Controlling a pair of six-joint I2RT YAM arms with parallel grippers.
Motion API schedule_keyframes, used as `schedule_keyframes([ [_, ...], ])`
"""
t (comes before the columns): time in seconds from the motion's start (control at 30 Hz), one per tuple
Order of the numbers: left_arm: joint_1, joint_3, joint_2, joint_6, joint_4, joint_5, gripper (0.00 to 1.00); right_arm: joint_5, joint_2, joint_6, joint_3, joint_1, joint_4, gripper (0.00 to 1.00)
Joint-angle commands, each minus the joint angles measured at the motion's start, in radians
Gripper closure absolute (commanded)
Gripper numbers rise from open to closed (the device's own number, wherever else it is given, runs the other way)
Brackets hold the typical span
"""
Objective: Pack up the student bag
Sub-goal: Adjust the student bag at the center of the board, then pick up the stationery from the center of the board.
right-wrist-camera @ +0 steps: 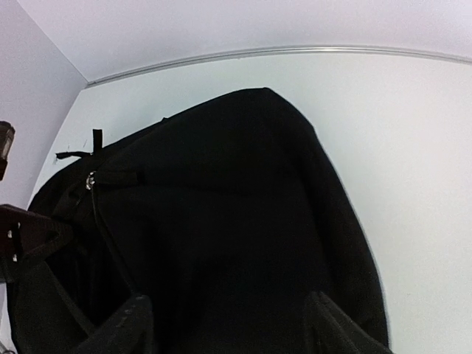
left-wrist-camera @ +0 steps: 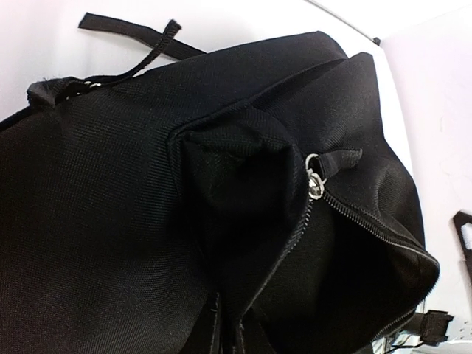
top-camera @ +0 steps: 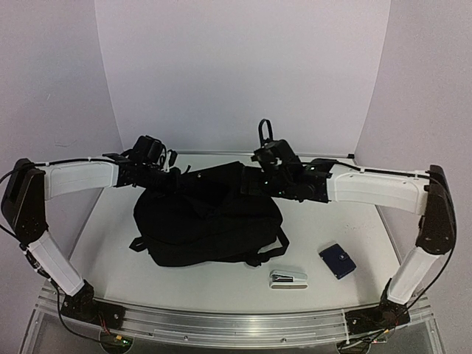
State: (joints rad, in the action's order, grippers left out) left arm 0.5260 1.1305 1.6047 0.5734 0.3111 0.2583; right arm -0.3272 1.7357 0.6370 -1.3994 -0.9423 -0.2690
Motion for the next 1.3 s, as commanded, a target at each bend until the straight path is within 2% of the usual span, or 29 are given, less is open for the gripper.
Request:
schedule_keyframes([
  [0.0,-0.021,-0.013,-0.029,-0.033,-0.001,-0.050,0.84,0.042,-0.201,-0.029,0.108,0.015,-0.064,0.07],
  [0.1,-0.022,-0.027,-0.071,-0.030,-0.004,-0.077,0.69,0.054,-0.280,0.000,0.185,0.034,-0.140,0.02],
  [0.2,-0.025,-0.038,-0.111,-0.018,-0.001,-0.086,0.44,0.091,-0.324,0.047,0.266,0.076,-0.219,0.02],
  [0.33,-0.030,-0.065,-0.178,0.015,0.001,-0.072,0.20,0.203,-0.360,0.077,0.413,0.170,-0.241,0.03],
  [0.43,-0.036,-0.086,-0.230,0.030,0.010,-0.044,0.10,0.320,-0.380,0.050,0.489,0.176,-0.227,0.06],
  [0.57,-0.043,-0.122,-0.301,0.049,0.032,-0.034,0.03,0.489,-0.404,0.041,0.580,0.173,-0.207,0.05],
  [0.7,-0.049,-0.169,-0.367,0.064,0.042,-0.039,0.00,0.689,-0.436,0.050,0.700,0.121,-0.056,0.08],
  [0.8,-0.054,-0.192,-0.396,0.069,0.054,-0.051,0.00,0.625,-0.409,0.022,0.702,0.041,-0.023,0.06],
  [0.97,-0.060,-0.203,-0.421,0.074,0.063,-0.050,0.00,0.537,-0.297,-0.028,0.659,-0.013,-0.030,0.05],
  [1.1,-0.061,-0.215,-0.441,0.071,0.076,-0.062,0.00,0.523,-0.233,-0.061,0.645,-0.062,-0.027,0.05],
  [1.27,-0.063,-0.247,-0.458,0.081,0.075,-0.067,0.00,0.544,-0.237,-0.068,0.643,-0.136,-0.031,0.05],
])
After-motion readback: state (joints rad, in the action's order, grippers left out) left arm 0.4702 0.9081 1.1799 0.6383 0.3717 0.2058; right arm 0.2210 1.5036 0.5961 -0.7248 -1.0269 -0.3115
